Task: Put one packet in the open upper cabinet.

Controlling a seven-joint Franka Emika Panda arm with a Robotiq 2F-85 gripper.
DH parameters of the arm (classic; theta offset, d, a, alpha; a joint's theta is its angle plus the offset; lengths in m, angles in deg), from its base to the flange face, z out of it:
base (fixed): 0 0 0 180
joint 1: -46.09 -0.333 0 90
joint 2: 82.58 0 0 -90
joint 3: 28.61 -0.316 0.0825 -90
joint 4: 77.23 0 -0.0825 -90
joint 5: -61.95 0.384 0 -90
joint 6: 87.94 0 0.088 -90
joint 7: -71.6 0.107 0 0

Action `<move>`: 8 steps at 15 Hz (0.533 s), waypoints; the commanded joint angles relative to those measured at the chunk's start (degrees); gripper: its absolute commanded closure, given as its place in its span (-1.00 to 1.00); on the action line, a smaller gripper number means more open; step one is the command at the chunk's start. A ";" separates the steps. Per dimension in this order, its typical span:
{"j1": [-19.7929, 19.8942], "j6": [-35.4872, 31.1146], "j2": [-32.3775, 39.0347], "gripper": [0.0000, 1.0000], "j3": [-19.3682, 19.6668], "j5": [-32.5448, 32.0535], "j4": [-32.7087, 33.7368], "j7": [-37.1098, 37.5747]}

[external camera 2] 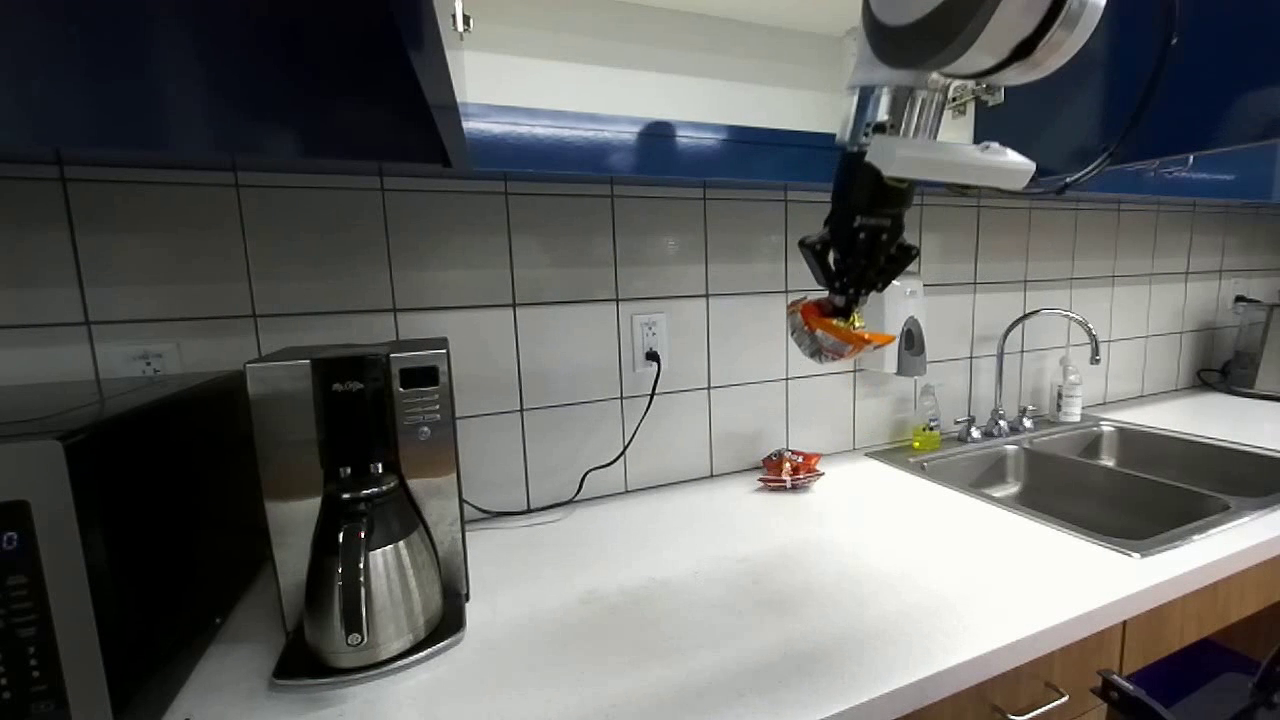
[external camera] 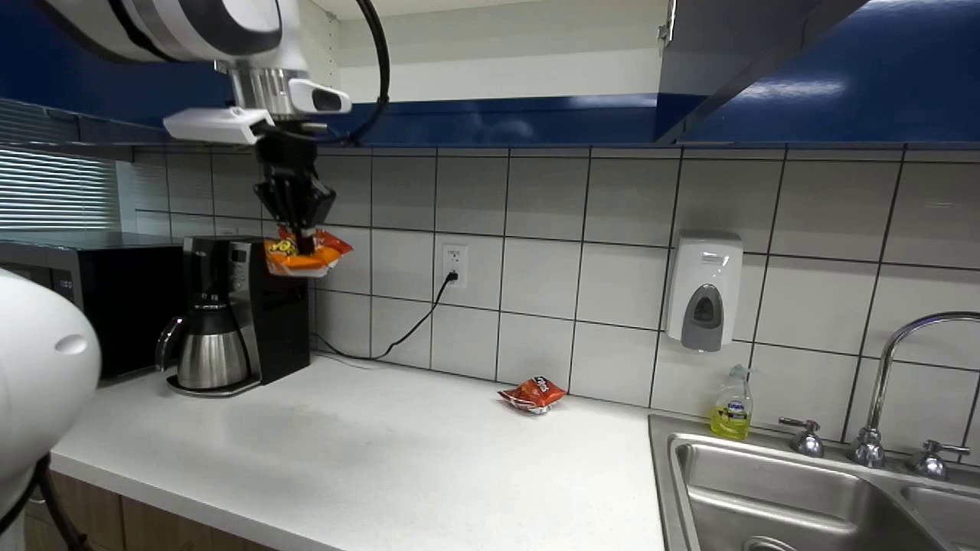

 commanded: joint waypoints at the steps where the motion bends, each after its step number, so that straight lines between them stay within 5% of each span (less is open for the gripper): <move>1: 1.50 8.04 -6.91 0.99 -1.43 0.05 5.61 2.15; 8: 4.76 10.10 -6.30 0.99 -1.71 -0.23 20.64 4.84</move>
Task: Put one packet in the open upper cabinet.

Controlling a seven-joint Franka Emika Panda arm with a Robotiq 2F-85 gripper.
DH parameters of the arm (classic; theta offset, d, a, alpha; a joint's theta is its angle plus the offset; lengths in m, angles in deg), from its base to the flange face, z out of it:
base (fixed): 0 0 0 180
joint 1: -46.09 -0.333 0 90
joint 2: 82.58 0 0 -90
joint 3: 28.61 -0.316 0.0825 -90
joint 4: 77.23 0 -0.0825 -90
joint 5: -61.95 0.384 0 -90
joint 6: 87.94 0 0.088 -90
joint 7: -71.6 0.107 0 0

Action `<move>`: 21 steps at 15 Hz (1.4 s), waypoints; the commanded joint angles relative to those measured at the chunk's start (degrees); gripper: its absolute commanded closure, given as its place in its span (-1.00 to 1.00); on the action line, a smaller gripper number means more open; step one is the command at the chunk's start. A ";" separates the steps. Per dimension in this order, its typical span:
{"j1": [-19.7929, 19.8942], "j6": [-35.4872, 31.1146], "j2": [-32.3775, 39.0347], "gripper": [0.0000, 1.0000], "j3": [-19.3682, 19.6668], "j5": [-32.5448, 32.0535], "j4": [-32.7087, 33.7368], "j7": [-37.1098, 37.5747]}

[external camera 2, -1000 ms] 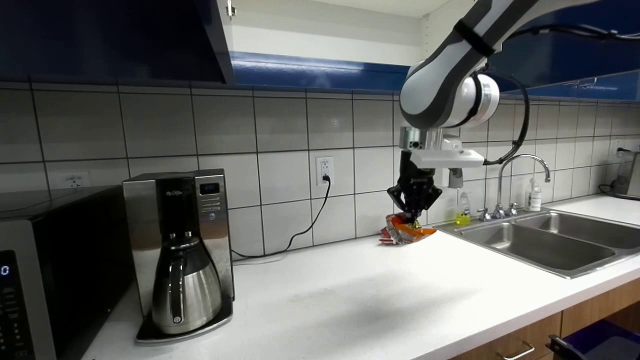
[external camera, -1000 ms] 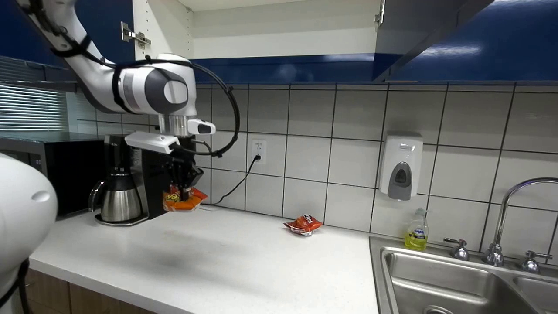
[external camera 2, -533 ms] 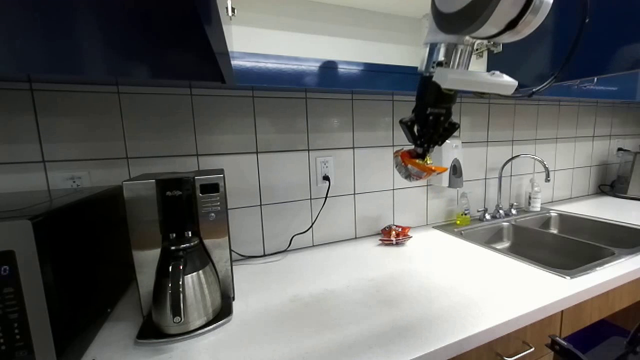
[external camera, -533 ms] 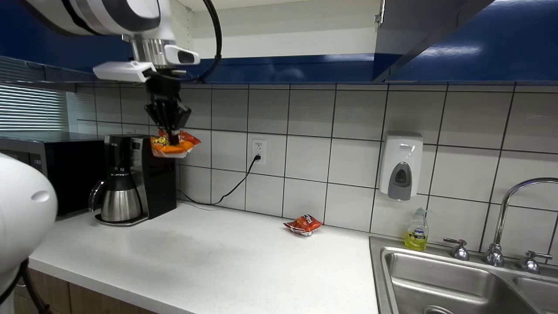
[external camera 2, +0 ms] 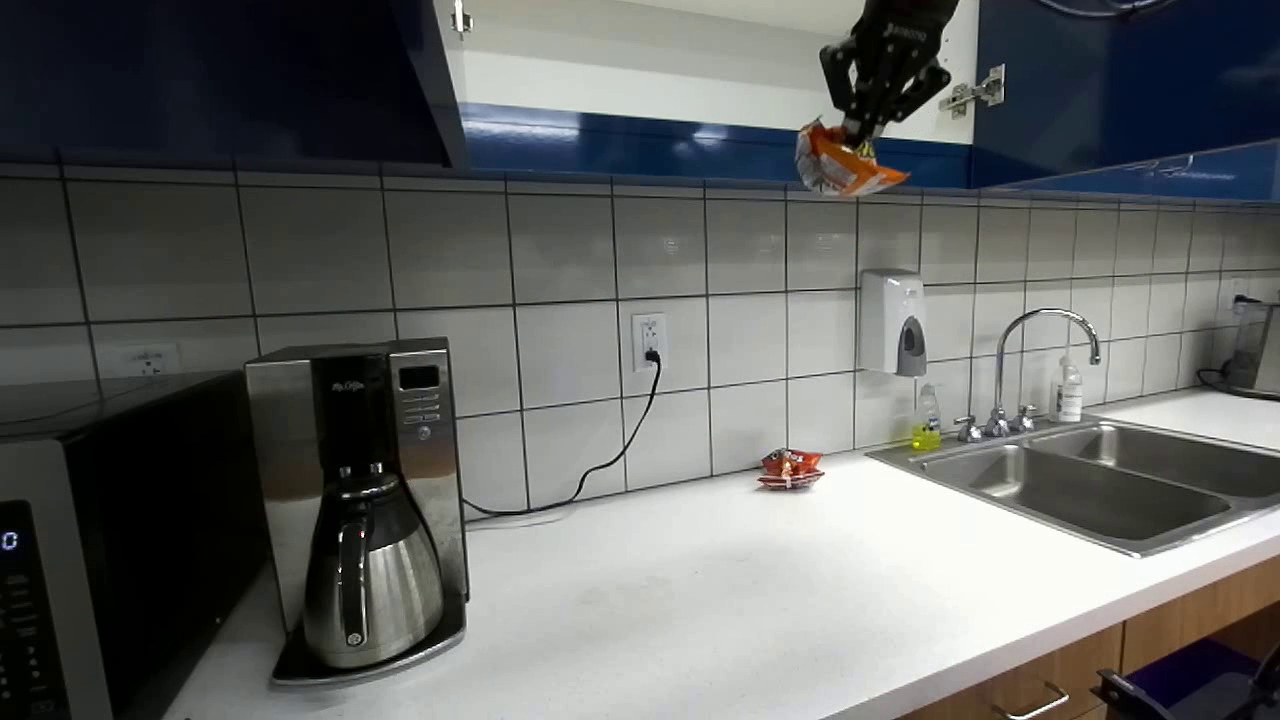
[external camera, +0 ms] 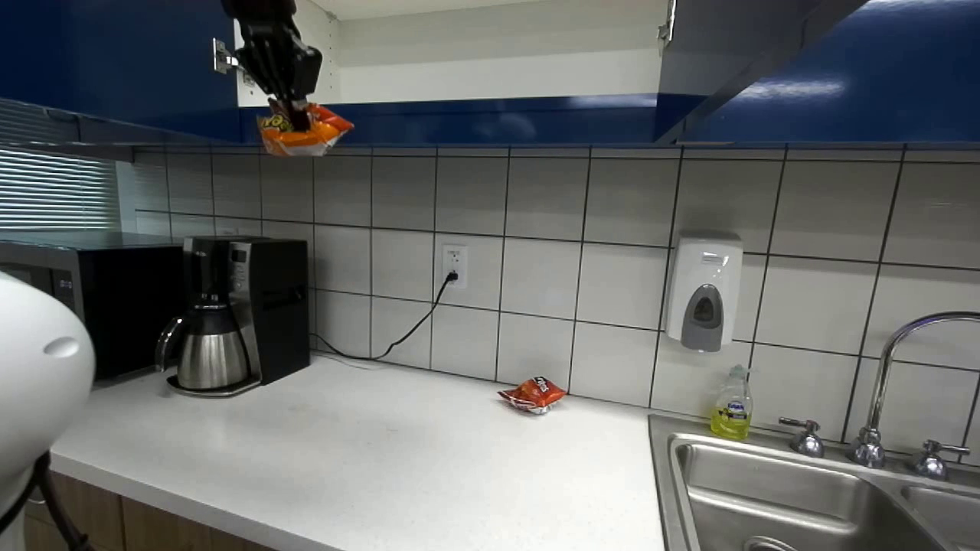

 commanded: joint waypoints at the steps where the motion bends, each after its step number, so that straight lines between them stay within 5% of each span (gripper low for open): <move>1: 3.14 0.59 2.32 0.99 -1.38 -0.19 7.93 2.26; 10: 5.64 -1.68 10.47 0.99 -1.72 -0.97 22.43 3.44; 21: 8.58 -1.41 29.28 0.99 -3.49 -7.61 40.80 12.41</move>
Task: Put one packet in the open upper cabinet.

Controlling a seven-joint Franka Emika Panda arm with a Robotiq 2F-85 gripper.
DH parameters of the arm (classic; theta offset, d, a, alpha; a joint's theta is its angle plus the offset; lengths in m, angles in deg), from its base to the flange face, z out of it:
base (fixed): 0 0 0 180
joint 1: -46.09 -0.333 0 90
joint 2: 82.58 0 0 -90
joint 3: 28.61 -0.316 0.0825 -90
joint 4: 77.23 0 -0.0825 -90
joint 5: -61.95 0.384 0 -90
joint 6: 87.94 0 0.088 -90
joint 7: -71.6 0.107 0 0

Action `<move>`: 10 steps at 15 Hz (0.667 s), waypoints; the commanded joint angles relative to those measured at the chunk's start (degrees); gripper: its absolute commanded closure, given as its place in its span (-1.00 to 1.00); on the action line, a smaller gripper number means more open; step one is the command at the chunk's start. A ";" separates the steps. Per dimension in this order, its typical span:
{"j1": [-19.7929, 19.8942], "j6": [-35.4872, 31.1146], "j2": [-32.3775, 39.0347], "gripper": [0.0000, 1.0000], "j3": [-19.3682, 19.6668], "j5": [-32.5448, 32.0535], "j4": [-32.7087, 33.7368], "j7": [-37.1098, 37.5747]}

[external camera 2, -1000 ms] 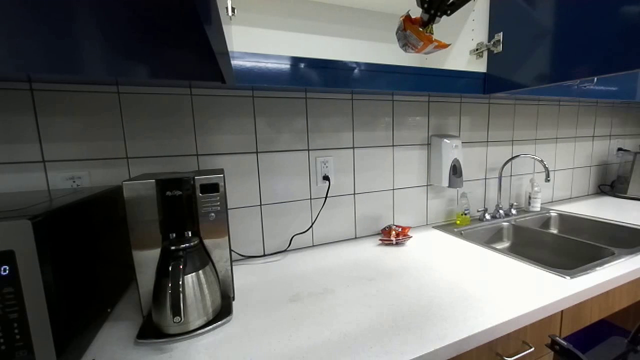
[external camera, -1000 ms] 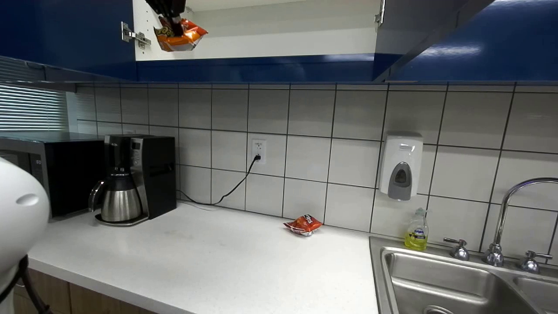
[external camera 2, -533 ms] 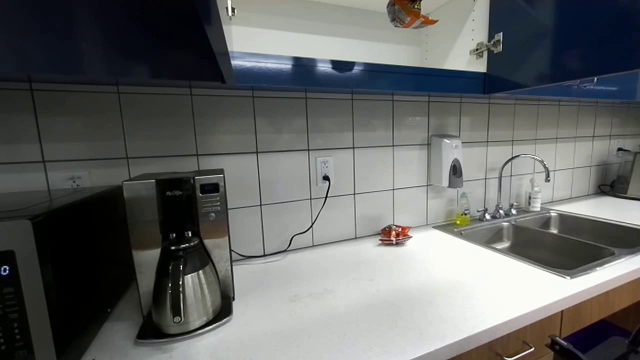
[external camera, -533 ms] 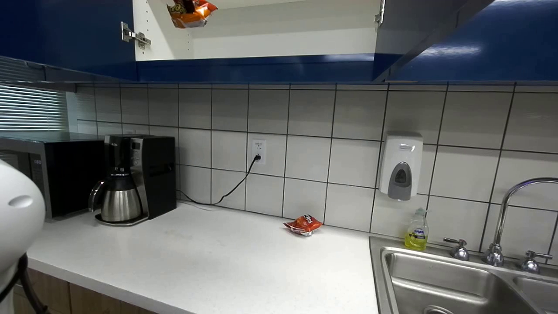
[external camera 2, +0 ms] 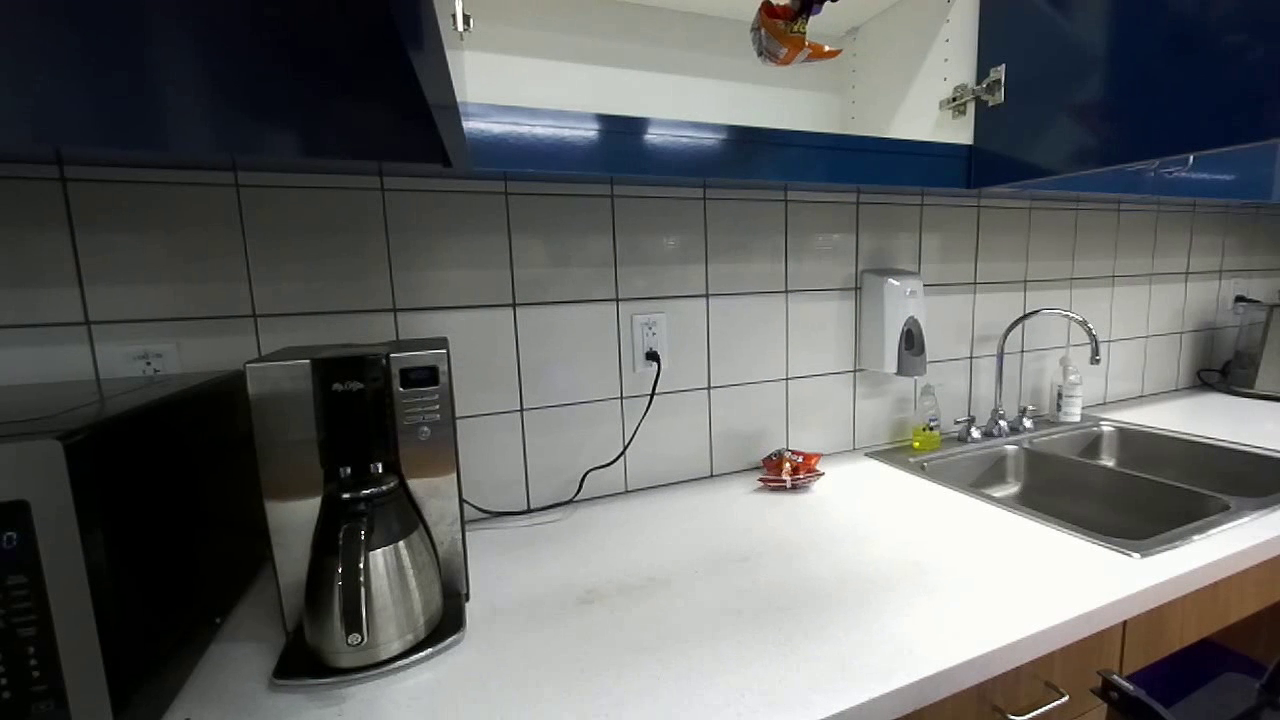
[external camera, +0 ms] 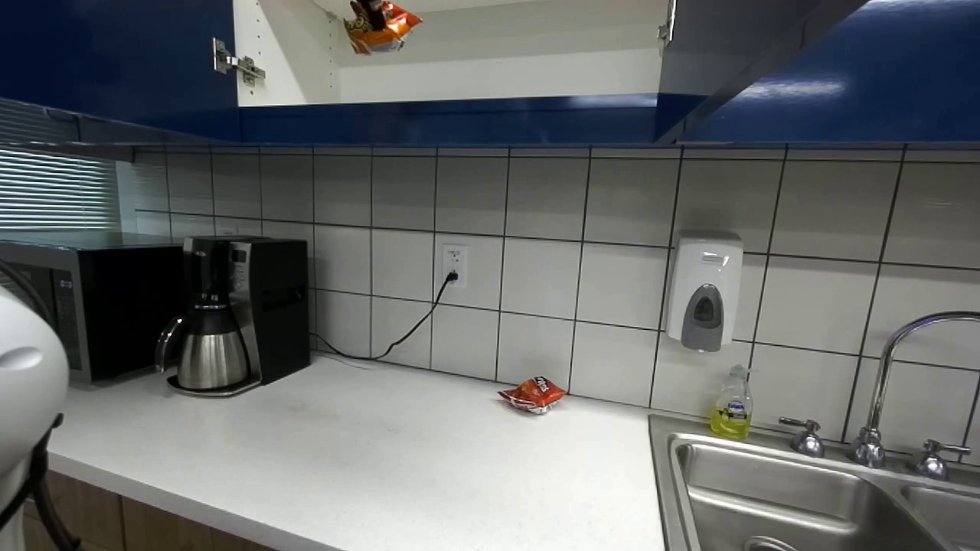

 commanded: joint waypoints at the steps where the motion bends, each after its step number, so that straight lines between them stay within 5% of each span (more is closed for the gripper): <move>1: 1.31 0.75 7.24 0.99 -1.10 -3.05 7.85 3.97; 10: -0.75 0.98 18.66 0.99 -0.17 -6.92 17.22 8.58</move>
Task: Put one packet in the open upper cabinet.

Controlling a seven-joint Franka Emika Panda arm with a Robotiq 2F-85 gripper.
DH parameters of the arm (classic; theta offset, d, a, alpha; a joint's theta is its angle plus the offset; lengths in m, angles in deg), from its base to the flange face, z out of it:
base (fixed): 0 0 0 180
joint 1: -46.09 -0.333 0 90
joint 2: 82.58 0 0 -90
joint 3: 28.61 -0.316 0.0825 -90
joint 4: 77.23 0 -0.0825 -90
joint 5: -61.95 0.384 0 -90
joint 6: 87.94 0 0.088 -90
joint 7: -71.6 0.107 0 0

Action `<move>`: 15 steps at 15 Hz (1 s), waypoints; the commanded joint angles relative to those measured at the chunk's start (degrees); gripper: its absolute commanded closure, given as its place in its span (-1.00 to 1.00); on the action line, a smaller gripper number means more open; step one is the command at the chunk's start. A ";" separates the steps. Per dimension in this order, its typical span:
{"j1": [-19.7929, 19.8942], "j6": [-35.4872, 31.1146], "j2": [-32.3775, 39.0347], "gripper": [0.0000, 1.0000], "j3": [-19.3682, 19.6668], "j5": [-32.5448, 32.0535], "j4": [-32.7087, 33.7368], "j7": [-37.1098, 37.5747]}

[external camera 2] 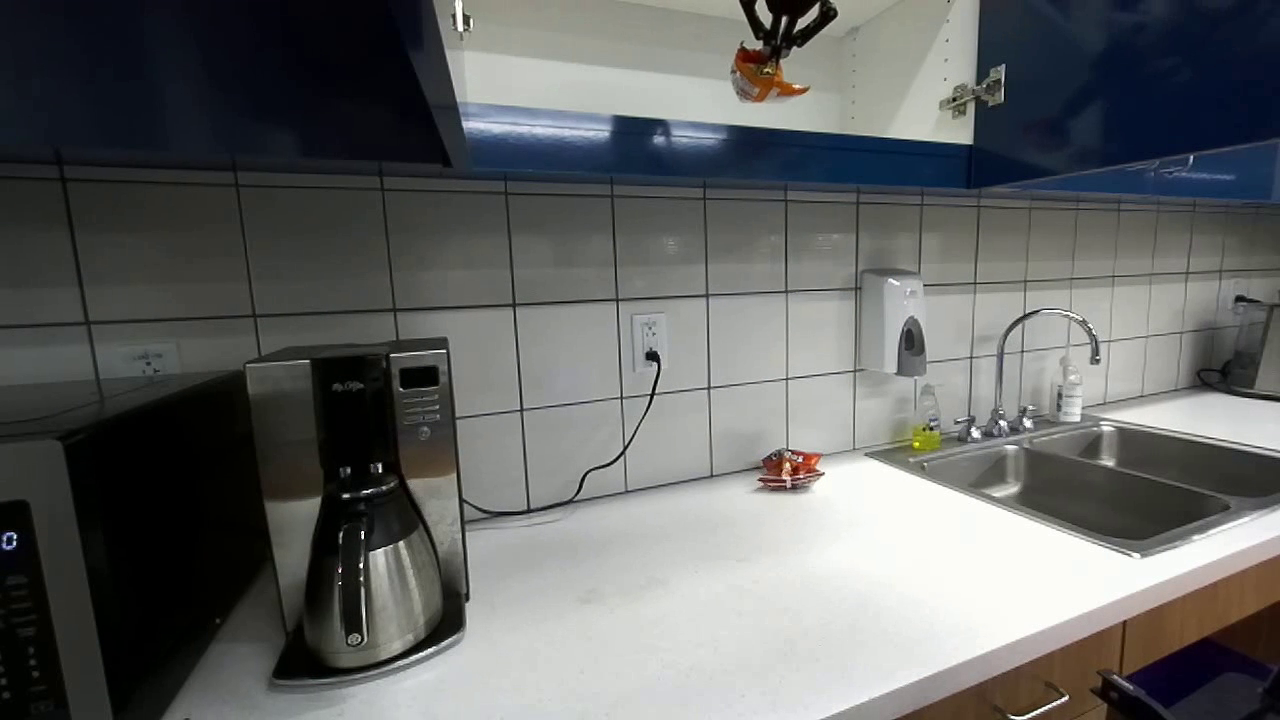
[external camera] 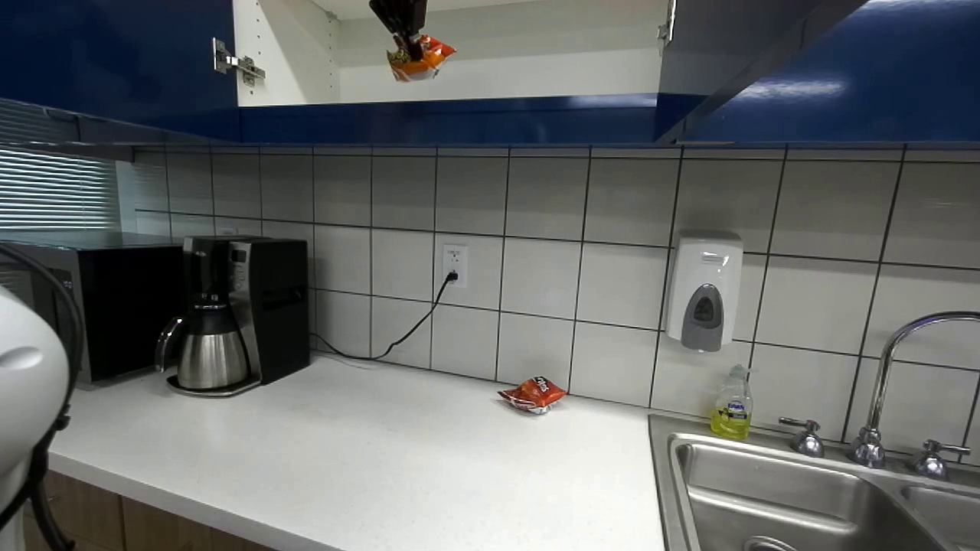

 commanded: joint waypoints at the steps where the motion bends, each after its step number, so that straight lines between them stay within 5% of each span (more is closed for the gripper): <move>1: -1.03 1.13 5.12 0.99 -0.11 -2.52 5.96 2.58; 15: -4.11 1.86 15.27 0.99 -0.52 -4.79 14.59 2.16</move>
